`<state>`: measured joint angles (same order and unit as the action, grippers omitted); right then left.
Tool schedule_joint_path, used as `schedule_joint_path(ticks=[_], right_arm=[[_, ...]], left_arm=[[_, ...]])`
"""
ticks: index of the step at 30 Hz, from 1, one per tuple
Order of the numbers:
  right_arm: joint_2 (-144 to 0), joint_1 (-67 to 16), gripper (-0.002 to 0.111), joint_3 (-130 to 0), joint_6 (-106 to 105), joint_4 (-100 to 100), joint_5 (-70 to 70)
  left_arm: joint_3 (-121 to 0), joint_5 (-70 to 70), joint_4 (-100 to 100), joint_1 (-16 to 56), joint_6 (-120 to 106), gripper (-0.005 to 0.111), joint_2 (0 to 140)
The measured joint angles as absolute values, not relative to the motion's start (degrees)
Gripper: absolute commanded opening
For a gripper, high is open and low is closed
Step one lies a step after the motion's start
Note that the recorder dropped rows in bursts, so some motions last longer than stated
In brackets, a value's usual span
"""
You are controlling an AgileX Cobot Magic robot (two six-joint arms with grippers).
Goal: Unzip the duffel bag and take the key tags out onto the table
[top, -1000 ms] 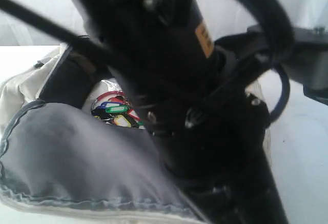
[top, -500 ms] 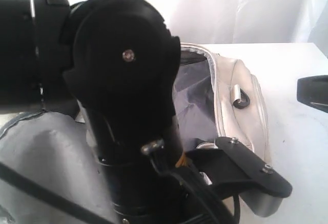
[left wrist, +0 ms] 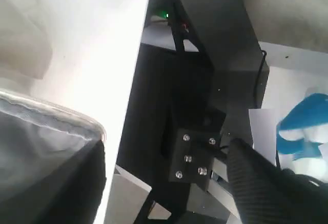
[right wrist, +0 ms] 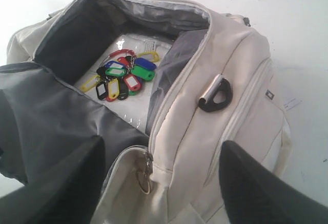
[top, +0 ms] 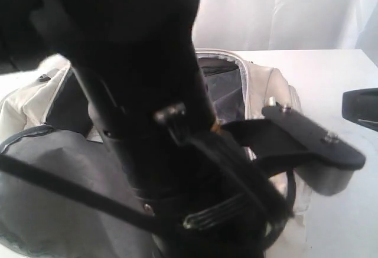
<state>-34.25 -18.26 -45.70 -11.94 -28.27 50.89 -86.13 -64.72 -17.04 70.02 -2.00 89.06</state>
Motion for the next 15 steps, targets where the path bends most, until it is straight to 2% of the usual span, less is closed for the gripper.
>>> schedule_joint_path(ticks=[5, 8, 11, 15], right_arm=[[-34.25, -18.26, 0.060, -45.70, -11.94, -28.27, 51.86], [-34.15, -18.26, 0.060, -45.70, -12.34, -28.27, 52.58], [-34.15, -18.26, 0.060, -45.70, -12.60, -28.27, 52.98], [-34.15, -18.26, 0.060, -45.70, -12.71, -28.27, 53.06]], left_arm=[[-89.32, -64.72, -9.40, 70.02, -1.30, 0.070, 87.57], [-89.98, -64.82, -3.26, 70.02, 0.64, 0.064, 86.34], [-90.20, -64.82, 4.73, 70.02, 3.38, 0.049, 84.66], [-90.24, -64.82, 17.79, 70.02, 6.73, 0.021, 82.60]])
